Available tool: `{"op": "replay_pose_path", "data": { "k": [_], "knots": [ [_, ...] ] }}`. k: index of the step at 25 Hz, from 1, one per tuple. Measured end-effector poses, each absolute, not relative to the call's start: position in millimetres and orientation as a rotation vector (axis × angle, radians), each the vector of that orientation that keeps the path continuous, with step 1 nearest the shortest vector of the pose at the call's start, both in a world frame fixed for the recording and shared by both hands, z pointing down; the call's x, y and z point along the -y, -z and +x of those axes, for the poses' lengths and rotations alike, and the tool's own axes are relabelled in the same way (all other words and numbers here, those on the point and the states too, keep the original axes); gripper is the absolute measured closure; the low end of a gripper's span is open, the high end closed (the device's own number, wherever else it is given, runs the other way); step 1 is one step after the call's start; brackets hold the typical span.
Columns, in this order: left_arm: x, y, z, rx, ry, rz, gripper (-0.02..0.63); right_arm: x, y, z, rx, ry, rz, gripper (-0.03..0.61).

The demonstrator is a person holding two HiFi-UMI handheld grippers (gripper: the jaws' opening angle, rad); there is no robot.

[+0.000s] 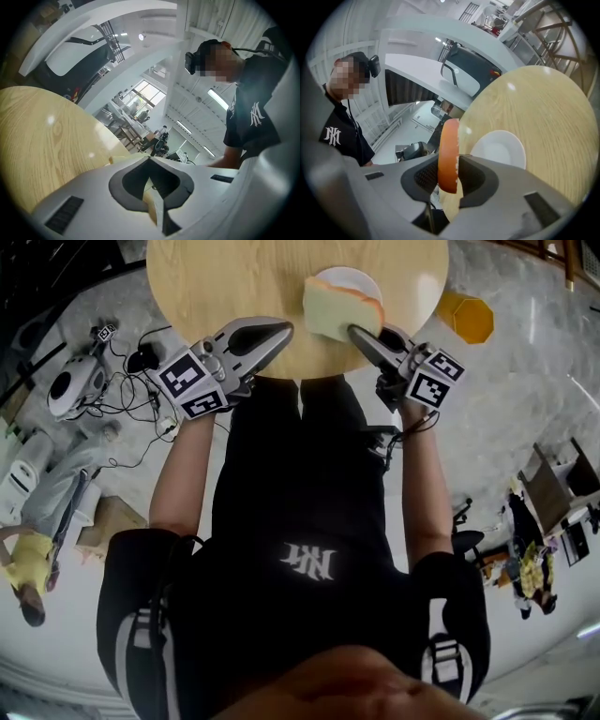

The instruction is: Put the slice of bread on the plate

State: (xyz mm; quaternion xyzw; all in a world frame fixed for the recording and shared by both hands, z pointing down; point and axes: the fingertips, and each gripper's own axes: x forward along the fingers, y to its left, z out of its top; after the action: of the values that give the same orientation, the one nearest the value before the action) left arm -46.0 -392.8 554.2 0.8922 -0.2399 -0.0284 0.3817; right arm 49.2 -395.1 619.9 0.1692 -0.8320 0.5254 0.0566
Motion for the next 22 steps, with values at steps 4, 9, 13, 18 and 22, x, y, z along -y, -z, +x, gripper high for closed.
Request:
{"op": "replay_pose_path", "data": {
  "k": [4, 9, 13, 18, 22],
  "knots": [
    [390, -558, -43, 0.603, 0.066, 2.273, 0.609, 394, -630, 52, 2.46, -1.587, 0.534, 0.482],
    [389, -558, -40, 0.589, 0.067, 2.269, 0.609, 393, -637, 52, 2.407, -1.563, 0.551, 0.482],
    [386, -559, -39, 0.585, 0.067, 2.268, 0.608, 393, -641, 54, 2.38, -1.573, 0.573, 0.482],
    [384, -559, -41, 0.586, 0.067, 2.266, 0.608, 395, -643, 55, 2.351, -1.558, 0.592, 0.48],
    [383, -558, -41, 0.584, 0.068, 2.268, 0.608, 394, -647, 58, 2.323, -1.534, 0.609, 0.48]
  ]
}}
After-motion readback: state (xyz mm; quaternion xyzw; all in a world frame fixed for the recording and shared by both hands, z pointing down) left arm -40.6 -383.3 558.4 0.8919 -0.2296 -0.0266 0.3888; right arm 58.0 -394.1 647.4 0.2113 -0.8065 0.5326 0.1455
